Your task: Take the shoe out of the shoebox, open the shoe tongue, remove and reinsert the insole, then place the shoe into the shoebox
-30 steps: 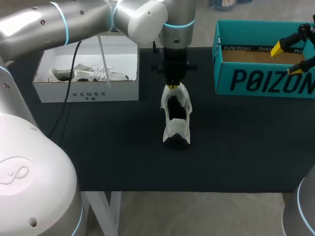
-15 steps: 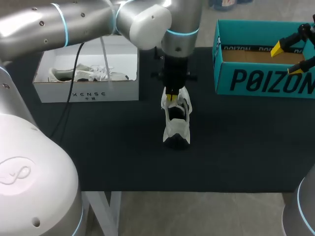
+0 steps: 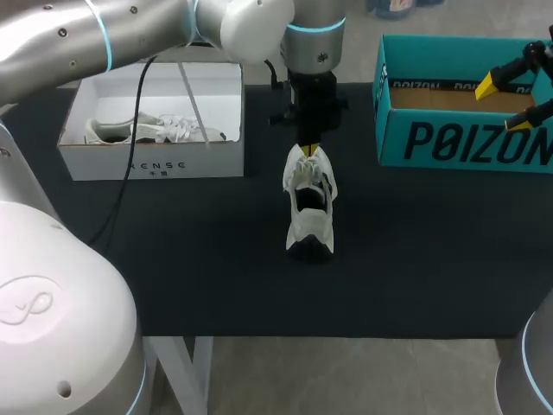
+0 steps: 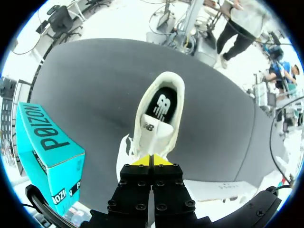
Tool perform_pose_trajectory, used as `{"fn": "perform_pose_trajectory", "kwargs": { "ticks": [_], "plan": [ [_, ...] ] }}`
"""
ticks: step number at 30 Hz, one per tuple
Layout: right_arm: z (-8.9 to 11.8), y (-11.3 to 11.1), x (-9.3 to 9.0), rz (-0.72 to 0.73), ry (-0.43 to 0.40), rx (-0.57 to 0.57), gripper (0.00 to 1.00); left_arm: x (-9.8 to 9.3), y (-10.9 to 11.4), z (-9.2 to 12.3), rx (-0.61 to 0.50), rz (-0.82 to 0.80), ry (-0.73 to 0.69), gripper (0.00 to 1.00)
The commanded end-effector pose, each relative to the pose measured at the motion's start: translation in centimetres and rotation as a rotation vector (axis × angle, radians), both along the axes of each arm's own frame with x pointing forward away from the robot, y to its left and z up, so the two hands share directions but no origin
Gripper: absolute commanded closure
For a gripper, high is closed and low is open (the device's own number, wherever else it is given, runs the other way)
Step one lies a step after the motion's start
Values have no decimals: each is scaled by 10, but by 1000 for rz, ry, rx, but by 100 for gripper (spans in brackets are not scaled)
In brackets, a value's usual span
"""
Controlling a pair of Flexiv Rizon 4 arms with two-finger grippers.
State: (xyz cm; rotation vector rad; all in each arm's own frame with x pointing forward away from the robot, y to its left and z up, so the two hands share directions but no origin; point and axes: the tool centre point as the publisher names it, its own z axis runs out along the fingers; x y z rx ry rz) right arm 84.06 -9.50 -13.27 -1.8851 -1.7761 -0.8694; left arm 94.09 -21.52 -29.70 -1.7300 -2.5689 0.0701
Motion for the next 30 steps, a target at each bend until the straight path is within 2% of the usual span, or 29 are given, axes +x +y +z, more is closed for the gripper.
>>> {"fn": "perform_pose_trajectory", "kwargs": {
  "ticks": [1,11,12,14,18,19,30],
  "plan": [
    [0,0,-1,-2,1,-2,0,4,-3,-2,2,80,19,100],
    [0,0,-1,-2,1,-2,0,4,-3,-2,2,80,19,100],
    [0,0,-1,-2,1,-2,0,-1,2,-5,-3,233,29,100],
    [0,0,-1,-2,1,-2,0,-17,10,-8,-24,414,25,100],
    [0,0,-1,-2,1,-2,0,-48,15,-5,-14,701,9,100],
    [0,0,-1,-2,1,-2,0,-53,15,-4,-10,703,-9,100],
    [0,0,-1,-2,1,-2,0,-53,15,-4,-10,703,-9,100]
  ]
}}
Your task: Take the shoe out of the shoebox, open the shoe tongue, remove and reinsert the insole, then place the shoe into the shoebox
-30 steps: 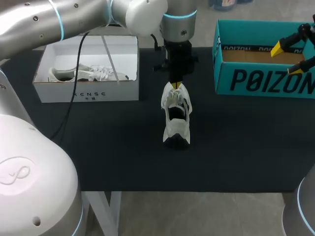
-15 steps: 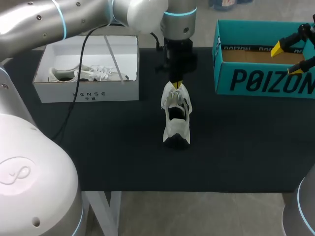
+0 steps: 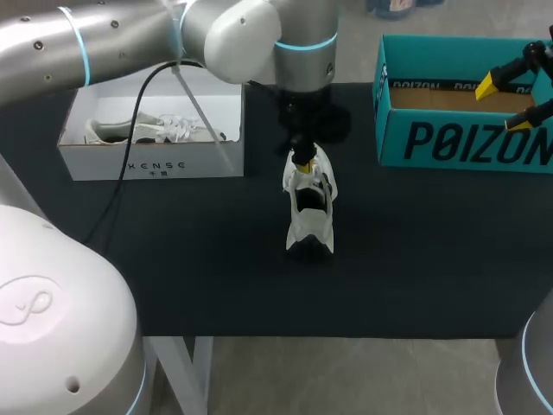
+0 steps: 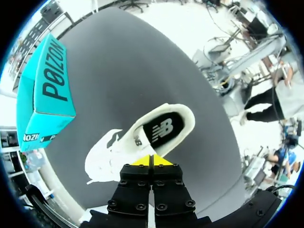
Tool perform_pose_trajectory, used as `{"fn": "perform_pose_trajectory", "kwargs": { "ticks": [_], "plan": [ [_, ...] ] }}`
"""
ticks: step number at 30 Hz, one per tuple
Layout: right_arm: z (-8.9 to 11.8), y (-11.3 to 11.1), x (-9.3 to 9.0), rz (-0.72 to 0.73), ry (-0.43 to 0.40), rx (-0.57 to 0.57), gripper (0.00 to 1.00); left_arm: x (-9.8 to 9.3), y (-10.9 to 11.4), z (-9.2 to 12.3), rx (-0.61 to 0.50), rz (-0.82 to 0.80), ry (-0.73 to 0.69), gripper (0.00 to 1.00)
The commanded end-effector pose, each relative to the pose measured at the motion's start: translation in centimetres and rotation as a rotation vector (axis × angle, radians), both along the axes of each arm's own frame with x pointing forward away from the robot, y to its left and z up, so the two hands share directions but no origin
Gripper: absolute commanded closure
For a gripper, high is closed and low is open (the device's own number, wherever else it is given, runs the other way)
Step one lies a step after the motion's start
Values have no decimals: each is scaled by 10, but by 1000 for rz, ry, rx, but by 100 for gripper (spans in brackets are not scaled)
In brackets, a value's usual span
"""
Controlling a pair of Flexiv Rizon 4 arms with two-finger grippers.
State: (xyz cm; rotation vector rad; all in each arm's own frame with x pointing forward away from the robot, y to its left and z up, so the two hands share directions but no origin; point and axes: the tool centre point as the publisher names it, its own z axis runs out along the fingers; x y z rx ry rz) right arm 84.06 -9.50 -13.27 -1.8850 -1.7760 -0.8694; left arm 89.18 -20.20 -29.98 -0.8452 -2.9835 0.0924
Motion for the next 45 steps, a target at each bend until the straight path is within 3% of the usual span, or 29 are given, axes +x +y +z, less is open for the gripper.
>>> {"fn": "perform_pose_trajectory", "kwargs": {
  "ticks": [1,4,14,21,27,35,38,45],
  "plan": [
    [0,0,-1,-2,1,-2,0,-4,2,-1,-6,70,-24,100],
    [0,0,-1,-2,1,-2,0,2,-4,-9,9,-6,-38,100],
    [0,0,-1,-2,1,-2,0,19,-21,-46,23,49,-44,100],
    [0,0,-1,-2,1,-2,0,12,-19,-64,13,78,-7,100],
    [0,0,-1,-2,1,-2,0,-6,-10,-36,5,147,-46,100],
    [0,0,-1,-2,1,-2,0,-34,0,1,-33,289,45,100],
    [0,0,-1,-2,1,-2,0,-49,0,8,-86,240,98,100],
    [0,0,-1,-2,1,-2,0,-49,0,8,-86,240,98,100]
  ]
}}
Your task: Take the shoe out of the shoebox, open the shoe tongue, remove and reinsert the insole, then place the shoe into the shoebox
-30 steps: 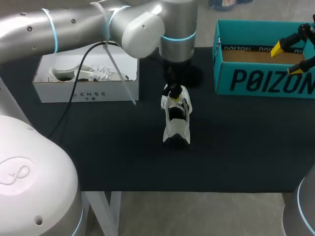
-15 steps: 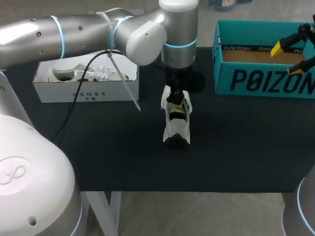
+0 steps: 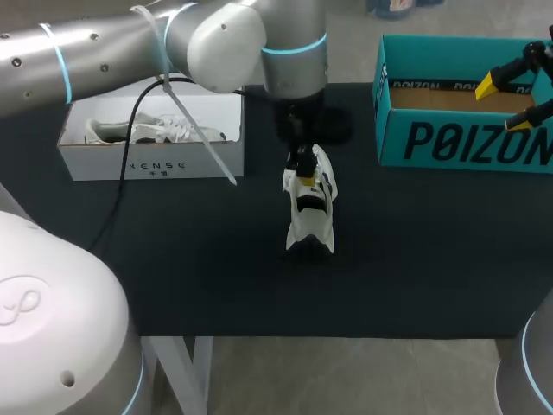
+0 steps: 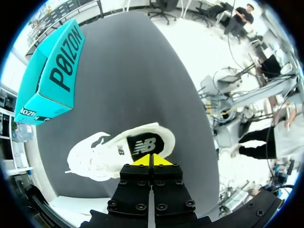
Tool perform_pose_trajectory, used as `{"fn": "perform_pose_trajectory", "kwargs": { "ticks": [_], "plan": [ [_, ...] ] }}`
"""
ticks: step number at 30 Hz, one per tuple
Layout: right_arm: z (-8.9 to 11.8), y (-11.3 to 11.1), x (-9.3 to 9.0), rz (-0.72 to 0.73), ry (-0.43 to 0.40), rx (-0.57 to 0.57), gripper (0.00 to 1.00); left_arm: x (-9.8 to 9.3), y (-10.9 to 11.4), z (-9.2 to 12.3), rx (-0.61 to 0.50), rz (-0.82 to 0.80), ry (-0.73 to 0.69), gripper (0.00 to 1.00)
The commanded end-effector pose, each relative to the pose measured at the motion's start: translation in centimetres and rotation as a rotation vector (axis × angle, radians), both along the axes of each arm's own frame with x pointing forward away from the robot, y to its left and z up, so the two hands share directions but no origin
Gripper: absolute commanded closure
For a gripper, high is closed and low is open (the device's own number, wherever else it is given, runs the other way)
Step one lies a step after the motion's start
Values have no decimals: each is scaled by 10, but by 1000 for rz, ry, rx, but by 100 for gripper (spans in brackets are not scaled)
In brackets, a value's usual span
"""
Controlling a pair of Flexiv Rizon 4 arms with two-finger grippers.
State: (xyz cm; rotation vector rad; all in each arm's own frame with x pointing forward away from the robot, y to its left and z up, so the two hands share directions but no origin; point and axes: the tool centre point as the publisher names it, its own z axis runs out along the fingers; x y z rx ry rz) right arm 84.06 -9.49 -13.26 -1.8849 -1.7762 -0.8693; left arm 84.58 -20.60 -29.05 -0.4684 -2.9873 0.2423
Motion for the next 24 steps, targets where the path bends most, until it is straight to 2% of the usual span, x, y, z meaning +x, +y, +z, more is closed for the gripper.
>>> {"fn": "perform_pose_trajectory", "kwargs": {
  "ticks": [1,6,8,9,11,14,17,20,21,23,24],
  "plan": [
    [0,0,-1,-2,1,-2,0,-3,4,-1,-14,1,-3,100],
    [0,0,-1,-2,1,-2,0,-3,4,-1,-14,1,-3,100],
    [0,0,-1,-2,1,-2,0,-12,2,-1,-18,91,-10,100],
    [0,0,-1,-2,1,-2,0,-16,1,-4,31,135,-45,100],
    [0,0,-1,-2,1,-2,0,-22,1,-4,8,198,-42,100],
    [0,0,-1,-2,1,-2,0,-31,0,-1,9,227,-68,100],
    [0,0,-1,-2,1,-2,0,-40,-2,1,-11,252,-88,67],
    [0,0,-1,-2,1,-2,0,-49,-7,0,-11,239,-88,53],
    [0,0,-1,-2,1,-2,0,-51,-8,-3,-9,236,-92,45],
    [0,0,-1,-2,1,-2,0,-52,-9,-9,-10,247,-87,21],
    [0,0,-1,-2,1,-2,0,-51,-10,-13,-4,251,-89,16]
  ]
}}
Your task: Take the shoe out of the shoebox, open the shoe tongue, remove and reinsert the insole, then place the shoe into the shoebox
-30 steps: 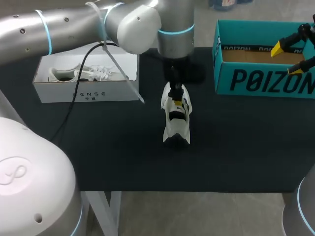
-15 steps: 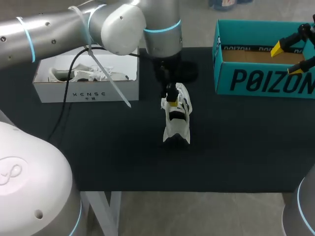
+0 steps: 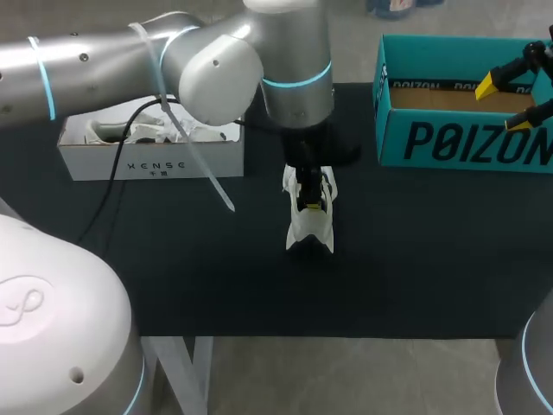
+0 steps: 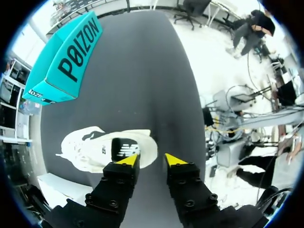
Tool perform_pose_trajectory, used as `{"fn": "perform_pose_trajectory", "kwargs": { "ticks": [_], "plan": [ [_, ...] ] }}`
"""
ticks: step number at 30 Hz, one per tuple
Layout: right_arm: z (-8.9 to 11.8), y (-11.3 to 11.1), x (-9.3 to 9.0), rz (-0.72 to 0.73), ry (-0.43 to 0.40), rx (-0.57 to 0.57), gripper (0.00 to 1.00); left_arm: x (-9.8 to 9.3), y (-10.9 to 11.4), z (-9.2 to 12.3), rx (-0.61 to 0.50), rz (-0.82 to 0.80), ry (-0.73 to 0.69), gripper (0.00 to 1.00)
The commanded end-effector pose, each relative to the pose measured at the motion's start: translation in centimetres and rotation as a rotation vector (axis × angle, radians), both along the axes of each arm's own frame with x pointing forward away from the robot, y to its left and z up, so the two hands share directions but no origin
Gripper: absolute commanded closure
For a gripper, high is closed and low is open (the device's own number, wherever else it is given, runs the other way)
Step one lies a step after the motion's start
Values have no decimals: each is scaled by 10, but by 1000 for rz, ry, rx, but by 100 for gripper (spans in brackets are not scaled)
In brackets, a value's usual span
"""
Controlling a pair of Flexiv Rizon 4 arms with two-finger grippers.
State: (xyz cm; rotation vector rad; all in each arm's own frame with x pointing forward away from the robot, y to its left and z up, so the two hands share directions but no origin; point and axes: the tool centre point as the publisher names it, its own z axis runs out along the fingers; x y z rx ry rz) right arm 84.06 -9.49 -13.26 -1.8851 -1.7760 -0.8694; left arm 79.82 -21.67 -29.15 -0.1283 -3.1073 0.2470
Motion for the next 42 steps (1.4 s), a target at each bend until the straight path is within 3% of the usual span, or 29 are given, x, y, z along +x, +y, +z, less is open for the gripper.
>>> {"fn": "perform_pose_trajectory", "kwargs": {
  "ticks": [1,3,15,29,33,35,36,37,38,42],
  "plan": [
    [0,0,-1,-2,1,-2,0,-3,1,-15,-11,29,-27,13],
    [0,0,-1,-2,1,-2,0,-1,0,-18,-33,49,-54,0],
    [0,0,-1,-2,1,-2,0,8,-1,-63,15,77,-35,0],
    [0,0,-1,-2,1,-2,0,-5,-3,-108,28,83,-6,0],
    [0,0,-1,-2,1,-2,0,-3,-1,-118,30,104,-18,24],
    [0,0,-1,-2,1,-2,0,-2,0,-122,40,114,-24,52],
    [0,0,-1,-2,1,-2,0,-2,1,-123,40,120,-22,56],
    [0,0,-1,-2,1,-2,0,-2,1,-123,39,123,-23,94],
    [0,0,-1,-2,1,-2,0,-3,2,-121,39,131,-36,100],
    [0,0,-1,-2,1,-2,0,-8,5,-103,34,116,-53,100]
  ]
}}
